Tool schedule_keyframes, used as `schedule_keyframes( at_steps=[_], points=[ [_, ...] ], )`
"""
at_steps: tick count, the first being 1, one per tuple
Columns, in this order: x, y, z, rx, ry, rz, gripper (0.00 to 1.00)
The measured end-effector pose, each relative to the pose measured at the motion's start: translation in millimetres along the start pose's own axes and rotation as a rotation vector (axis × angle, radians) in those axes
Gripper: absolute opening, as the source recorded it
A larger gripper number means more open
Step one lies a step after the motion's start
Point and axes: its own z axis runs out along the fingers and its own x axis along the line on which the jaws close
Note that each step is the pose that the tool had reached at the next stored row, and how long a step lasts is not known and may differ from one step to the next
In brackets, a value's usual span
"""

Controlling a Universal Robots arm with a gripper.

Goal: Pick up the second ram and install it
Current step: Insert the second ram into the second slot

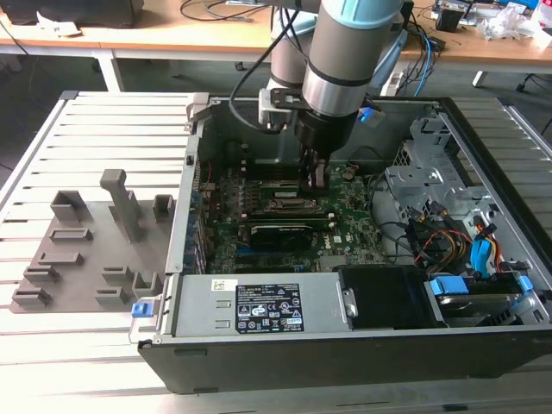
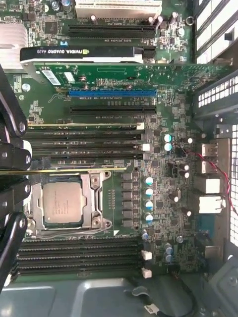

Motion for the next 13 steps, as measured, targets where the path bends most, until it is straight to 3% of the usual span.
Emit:
schedule_keyframes(
  at_steps=[3,7,13],
  points=[
    [12.1,10.4,5.0,0.0000,-0.0001,0.000,0.14],
    [16.7,14.1,10.5,0.0001,-0.0002,0.000,0.14],
    [17.7,14.9,18.9,-0.0001,0.0000,0.000,0.14]
  ],
)
